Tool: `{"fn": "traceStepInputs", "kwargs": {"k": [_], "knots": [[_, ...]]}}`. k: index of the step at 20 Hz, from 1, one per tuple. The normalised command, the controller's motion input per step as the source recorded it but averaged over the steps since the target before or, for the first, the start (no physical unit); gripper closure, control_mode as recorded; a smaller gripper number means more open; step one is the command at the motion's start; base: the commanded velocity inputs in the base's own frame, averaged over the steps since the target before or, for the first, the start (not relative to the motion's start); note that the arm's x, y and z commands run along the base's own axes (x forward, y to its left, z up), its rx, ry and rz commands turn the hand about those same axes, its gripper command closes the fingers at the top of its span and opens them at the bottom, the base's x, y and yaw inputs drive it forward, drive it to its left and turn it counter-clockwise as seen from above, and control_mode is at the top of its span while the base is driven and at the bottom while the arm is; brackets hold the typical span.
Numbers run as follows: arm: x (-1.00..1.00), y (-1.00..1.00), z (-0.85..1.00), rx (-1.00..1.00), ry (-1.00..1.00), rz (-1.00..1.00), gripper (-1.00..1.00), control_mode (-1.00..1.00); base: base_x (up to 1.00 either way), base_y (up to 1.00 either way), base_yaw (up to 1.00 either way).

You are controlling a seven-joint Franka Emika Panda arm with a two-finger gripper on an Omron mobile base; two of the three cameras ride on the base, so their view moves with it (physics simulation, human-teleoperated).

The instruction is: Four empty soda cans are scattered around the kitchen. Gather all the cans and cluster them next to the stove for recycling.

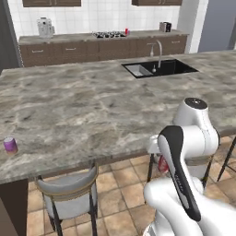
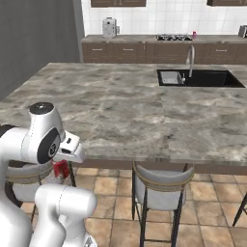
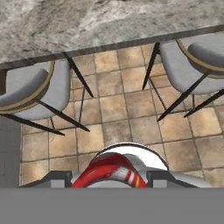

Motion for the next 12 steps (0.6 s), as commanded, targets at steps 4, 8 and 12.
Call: {"fn": "traceStepInputs", "kwargs": {"k": [4,8,12], "knots": [[0.0,0.0,0.0,0.0,0.0,0.0,1.0,1.0,-0.59,-0.56,-0.39],[0.0,0.0,0.0,0.0,0.0,0.0,1.0,1.0,-0.07,-0.8,-0.44],[0.0,0.0,0.0,0.0,0.0,0.0,1.0,1.0,0.66,-0.97,-0.37]]}}
